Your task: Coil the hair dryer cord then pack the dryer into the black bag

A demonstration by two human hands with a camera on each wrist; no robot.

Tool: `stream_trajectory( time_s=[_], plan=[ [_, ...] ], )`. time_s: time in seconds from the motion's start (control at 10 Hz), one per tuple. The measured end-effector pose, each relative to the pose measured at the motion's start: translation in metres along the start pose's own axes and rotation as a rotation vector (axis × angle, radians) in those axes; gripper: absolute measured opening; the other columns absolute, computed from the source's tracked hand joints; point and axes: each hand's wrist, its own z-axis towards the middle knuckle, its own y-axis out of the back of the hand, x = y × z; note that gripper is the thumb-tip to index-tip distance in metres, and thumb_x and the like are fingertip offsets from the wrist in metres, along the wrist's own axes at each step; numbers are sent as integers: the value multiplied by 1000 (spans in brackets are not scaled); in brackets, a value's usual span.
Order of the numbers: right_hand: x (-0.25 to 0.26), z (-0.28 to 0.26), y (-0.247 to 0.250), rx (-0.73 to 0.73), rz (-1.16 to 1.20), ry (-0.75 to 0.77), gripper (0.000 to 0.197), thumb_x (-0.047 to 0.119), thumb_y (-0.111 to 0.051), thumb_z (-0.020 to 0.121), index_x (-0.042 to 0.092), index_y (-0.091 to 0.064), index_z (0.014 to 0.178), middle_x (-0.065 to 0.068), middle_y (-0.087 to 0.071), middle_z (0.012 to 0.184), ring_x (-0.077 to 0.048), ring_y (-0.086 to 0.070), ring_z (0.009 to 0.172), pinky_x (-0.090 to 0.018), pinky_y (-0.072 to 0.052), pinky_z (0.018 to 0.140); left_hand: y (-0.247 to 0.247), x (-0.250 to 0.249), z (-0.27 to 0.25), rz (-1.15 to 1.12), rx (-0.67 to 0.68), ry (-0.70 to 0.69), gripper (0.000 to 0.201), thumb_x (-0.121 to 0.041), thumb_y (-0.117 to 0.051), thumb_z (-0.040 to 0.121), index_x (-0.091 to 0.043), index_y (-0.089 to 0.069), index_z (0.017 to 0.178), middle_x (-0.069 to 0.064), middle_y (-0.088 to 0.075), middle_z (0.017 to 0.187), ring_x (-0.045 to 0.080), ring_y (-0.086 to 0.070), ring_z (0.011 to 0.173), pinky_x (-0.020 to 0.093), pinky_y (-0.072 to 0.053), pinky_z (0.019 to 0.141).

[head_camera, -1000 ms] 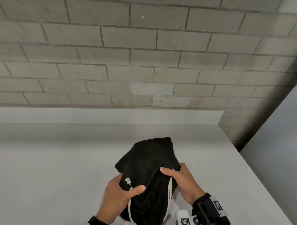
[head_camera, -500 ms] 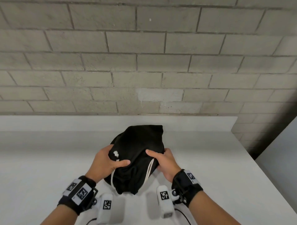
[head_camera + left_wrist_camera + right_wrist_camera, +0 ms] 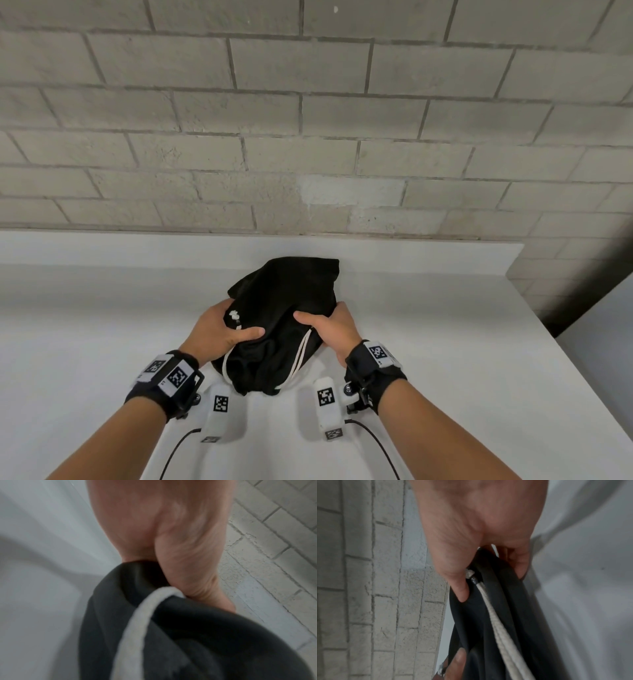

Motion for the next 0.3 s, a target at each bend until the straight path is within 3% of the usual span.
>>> stream_trajectory(
  time_s=[0.1,0.2,0.3],
  plan=[
    [-1,0,3,-5,-85,17,101,62,-90,37,20,-54,122,0,-67,119,-21,-66,107,-43,-56,92,0,-4,-7,20,-13,23,75,-58,-88,54,-25,-63,116,-12,-72,106,9,-68,99,35,-54,93],
    [8,-23,12,21,-113,22,95,60,-88,48,16,-48,121,4,-61,124,-19,-61,111,-38,-53,95,0,-14,-19,67,-121,31,79,-44,-86,67,-17,-52,134,-5,-62,119,16,-60,107,34,-48,95],
    [2,-59,32,-31,-134,25,93,60,-83,61,22,-39,134,4,-46,130,-20,-53,121,-36,-47,102,8,-16,-46,70,-274,46,99,-48,-83,67,-16,-37,149,6,-50,138,25,-53,120,37,-46,96]
  ],
)
